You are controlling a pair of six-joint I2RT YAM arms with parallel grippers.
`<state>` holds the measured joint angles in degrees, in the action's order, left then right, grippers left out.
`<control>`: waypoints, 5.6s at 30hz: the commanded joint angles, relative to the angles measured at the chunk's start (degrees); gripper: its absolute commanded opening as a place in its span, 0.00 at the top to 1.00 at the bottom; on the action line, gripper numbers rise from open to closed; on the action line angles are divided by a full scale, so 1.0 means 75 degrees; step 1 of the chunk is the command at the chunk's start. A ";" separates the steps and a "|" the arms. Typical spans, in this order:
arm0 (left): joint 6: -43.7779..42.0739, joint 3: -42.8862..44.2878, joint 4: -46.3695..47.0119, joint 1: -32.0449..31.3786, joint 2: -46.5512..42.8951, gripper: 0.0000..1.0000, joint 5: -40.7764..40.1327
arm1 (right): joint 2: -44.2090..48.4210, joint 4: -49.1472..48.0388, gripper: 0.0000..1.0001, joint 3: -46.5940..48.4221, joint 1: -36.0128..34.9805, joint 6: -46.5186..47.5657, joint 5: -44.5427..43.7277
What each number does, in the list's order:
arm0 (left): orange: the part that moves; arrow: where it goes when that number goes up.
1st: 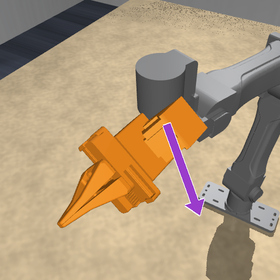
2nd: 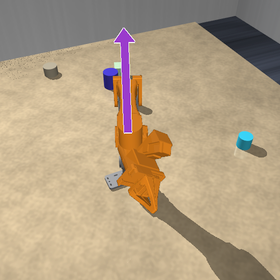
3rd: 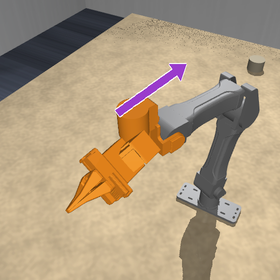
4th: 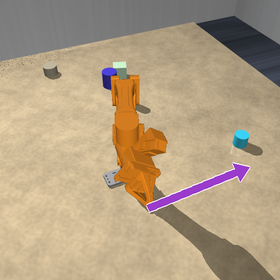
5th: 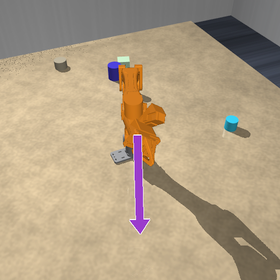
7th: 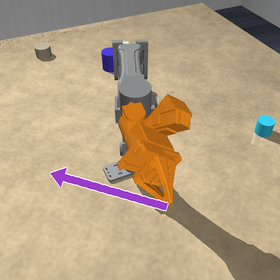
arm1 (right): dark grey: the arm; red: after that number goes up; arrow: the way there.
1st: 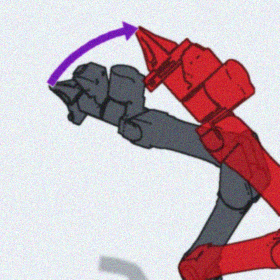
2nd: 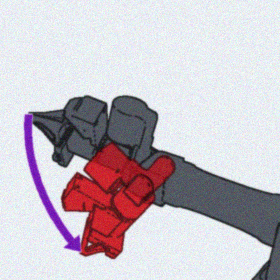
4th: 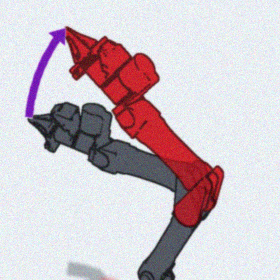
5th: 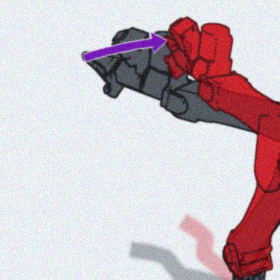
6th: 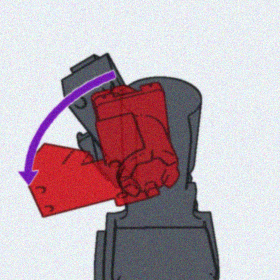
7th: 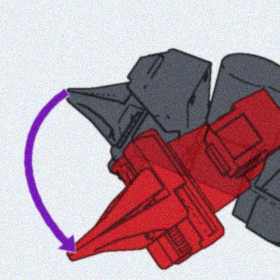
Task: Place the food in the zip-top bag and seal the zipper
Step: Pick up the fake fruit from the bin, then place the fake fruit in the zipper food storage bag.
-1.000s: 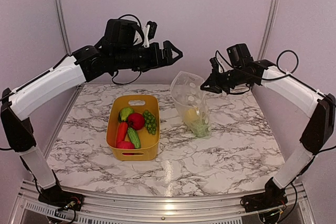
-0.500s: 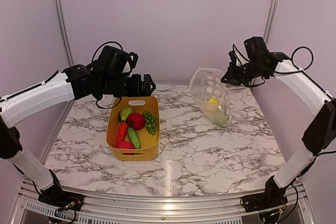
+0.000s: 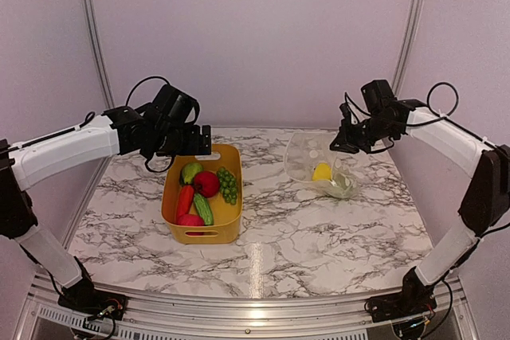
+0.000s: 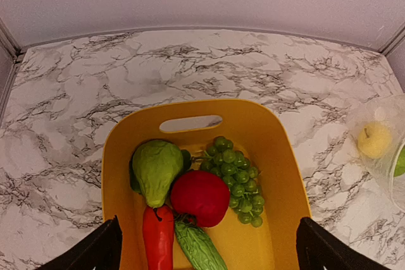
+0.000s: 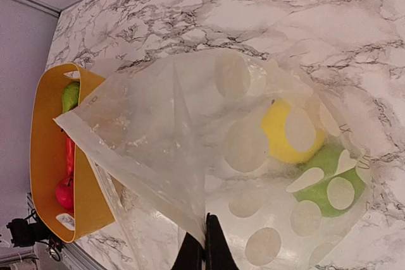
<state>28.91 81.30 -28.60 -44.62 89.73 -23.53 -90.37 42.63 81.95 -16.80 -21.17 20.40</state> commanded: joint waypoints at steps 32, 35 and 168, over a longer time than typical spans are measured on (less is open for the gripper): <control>-0.0334 0.1150 -0.1307 0.0297 0.2698 0.14 0.0822 | 0.1009 -0.0509 1.00 -0.0442 -0.0735 0.0079 0.0583; -0.1070 0.1490 -0.1441 0.0324 0.3062 0.09 0.0550 | 0.1022 -0.0523 1.00 -0.0481 -0.0737 0.0060 0.0569; 0.0451 0.5567 0.1075 -0.1692 0.4272 0.01 0.1520 | 0.0847 -0.0700 1.00 -0.0005 -0.1065 -0.1237 0.1016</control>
<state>34.30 124.25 -24.67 -56.73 129.03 -14.85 -84.53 39.92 82.08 -24.08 -29.36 27.94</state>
